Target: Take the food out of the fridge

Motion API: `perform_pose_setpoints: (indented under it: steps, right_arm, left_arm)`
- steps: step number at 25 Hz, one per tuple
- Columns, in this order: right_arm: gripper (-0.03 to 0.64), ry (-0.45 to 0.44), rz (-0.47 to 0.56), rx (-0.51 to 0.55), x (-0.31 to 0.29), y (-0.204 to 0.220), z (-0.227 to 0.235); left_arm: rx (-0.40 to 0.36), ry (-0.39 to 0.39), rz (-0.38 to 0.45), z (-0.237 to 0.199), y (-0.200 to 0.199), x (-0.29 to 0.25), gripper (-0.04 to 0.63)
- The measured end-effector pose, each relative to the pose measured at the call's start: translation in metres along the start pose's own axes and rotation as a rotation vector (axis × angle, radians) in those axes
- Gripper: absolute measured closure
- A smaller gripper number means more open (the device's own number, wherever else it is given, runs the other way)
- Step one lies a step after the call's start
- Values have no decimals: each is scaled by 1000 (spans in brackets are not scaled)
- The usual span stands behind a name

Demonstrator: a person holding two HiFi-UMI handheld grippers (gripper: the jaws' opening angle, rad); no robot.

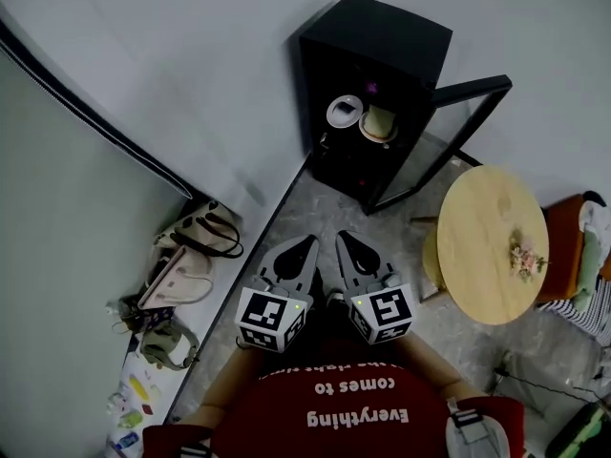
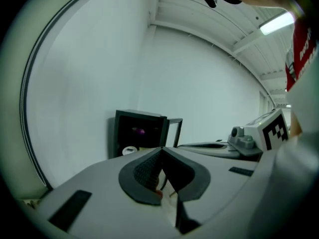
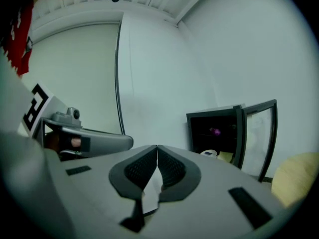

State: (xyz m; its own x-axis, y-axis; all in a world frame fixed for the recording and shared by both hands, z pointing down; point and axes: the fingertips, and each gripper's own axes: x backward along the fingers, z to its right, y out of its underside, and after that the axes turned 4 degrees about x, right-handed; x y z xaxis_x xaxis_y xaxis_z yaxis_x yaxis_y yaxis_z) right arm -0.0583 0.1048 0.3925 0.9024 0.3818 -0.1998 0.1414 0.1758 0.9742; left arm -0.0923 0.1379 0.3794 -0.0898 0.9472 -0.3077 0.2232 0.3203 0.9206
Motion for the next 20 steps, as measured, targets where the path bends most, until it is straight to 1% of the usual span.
perform_pose_setpoints:
  steps: [2, 3, 6, 9, 11, 12, 14, 16, 18, 20]
  right_arm:
    - [604, 31, -31, -12, -19, 7, 11]
    - [604, 46, -40, -19, -28, 8, 17]
    - [604, 112, -64, -38, -57, 10, 41]
    - [604, 184, -78, -42, -91, 1, 67]
    - [604, 223, -75, -34, -114, -7, 80]
    - [604, 244, -76, -29, -124, -10, 87]
    - [604, 288, -88, -26, -142, -12, 100]
    - [604, 330, -106, -38, -156, -10, 112]
    - [604, 369, -107, -74, -168, -10, 121]
    - [604, 408, -96, -121, -173, -11, 128]
  left_arm:
    - [43, 47, -23, -15, -2, -22, 594]
    - [51, 68, -30, -22, -5, -34, 595]
    - [34, 139, -56, -36, -20, -75, 595]
    - [-2, 215, -51, -52, -50, -113, 595]
    - [-5, 232, -47, -70, -65, -133, 594]
    - [10, 229, -53, -82, -67, -143, 594]
    - [73, 223, -86, -105, -65, -163, 594]
    - [153, 228, -135, -127, -56, -186, 595]
    - [243, 239, -181, -151, -45, -209, 595]
    - [353, 247, -216, -172, -32, -237, 594]
